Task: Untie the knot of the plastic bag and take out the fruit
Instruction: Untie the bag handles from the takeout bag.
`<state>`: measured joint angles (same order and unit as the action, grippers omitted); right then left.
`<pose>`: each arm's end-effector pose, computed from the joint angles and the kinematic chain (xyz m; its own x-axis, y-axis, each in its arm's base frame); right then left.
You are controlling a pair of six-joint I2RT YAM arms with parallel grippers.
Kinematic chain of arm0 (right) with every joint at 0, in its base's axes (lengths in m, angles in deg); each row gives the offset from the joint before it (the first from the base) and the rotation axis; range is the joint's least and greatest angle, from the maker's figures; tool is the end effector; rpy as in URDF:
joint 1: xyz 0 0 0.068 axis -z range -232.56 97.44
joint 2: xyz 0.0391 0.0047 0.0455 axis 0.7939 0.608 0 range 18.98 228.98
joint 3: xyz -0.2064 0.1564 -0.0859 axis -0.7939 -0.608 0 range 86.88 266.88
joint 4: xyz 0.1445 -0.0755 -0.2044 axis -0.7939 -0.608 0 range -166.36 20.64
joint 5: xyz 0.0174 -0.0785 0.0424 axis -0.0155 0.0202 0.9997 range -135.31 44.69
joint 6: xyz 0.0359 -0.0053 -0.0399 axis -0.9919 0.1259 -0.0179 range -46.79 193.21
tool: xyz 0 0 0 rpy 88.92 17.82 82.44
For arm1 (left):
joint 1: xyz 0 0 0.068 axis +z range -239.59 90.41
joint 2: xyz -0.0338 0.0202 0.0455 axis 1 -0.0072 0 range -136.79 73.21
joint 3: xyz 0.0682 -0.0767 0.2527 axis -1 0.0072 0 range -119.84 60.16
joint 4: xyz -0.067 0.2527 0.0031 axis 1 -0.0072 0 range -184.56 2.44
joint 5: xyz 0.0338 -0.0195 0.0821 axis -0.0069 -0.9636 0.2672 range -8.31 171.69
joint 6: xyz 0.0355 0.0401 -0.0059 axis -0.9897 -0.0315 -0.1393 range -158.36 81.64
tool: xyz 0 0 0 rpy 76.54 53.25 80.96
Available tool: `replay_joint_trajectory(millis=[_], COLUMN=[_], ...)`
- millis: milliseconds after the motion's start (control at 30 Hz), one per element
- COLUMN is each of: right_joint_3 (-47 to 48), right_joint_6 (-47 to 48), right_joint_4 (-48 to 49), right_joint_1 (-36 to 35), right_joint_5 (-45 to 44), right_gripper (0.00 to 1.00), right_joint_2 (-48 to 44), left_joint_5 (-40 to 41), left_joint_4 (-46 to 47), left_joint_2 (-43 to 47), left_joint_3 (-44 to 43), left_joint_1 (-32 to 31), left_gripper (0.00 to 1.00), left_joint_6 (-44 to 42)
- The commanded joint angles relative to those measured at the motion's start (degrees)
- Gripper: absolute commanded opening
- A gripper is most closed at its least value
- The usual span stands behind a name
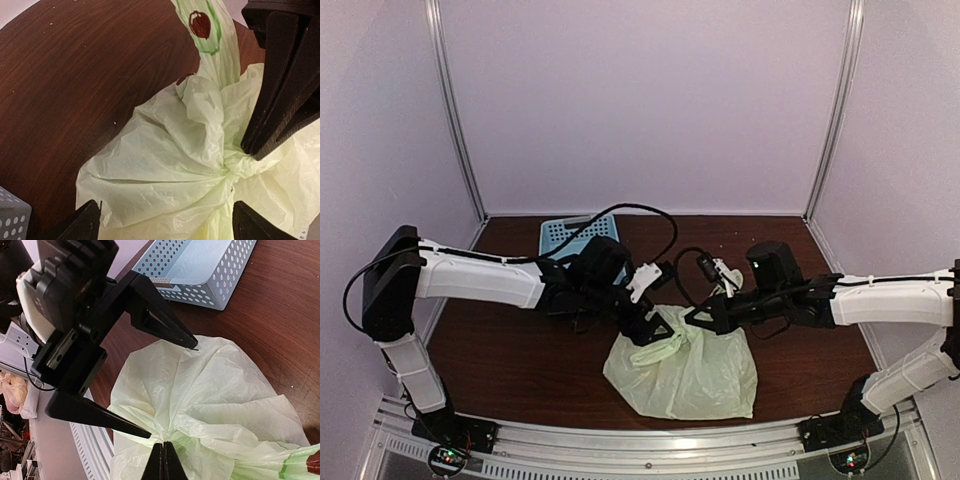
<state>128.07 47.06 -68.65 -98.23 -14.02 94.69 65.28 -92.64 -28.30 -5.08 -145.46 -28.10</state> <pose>0.1806 0.2114 0.2219 -0.7514 -0.2303 -0.6184 -0.6480 0.4343 0.6257 0.2087 -0.3258 0.2041 -0.5273 0.4736 -0.7054 0.8325 0.4542 -0.3174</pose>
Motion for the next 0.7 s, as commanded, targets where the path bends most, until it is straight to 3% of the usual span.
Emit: replay_joint_trajectory(millis=[0,167,467,533,667], right_joint_3=[-0.67,-0.67,-0.02,0.76,3.64], right_joint_6=[-0.65,-0.48,-0.24,0.26,1.54], right_joint_4=[1.65,1.49,0.00,-1.69,-5.16], right_joint_1=[-0.39,-0.41,-0.38,-0.32,-0.13], right_joint_5=[0.56,0.53,-2.92,-4.68,-8.95], right_gripper=[0.00,0.00,0.03,0.14,0.19], right_joint_2=[-1.42,-1.43,-2.83,-3.66,-6.75], left_joint_5=[2.55,4.98,5.77,6.10,7.49], left_joint_4=[0.01,0.25,0.38,0.87,2.72], left_joint_2=[-0.65,-1.52,-0.92,0.18,3.88], left_joint_3=[-0.60,-1.01,-1.32,-1.00,0.07], left_joint_1=[-0.24,-0.98,-1.46,-1.43,-1.45], left_gripper=[0.93,0.71,0.15,0.08,0.00], left_joint_6=[-1.82,-1.39,-0.85,-0.35,1.68])
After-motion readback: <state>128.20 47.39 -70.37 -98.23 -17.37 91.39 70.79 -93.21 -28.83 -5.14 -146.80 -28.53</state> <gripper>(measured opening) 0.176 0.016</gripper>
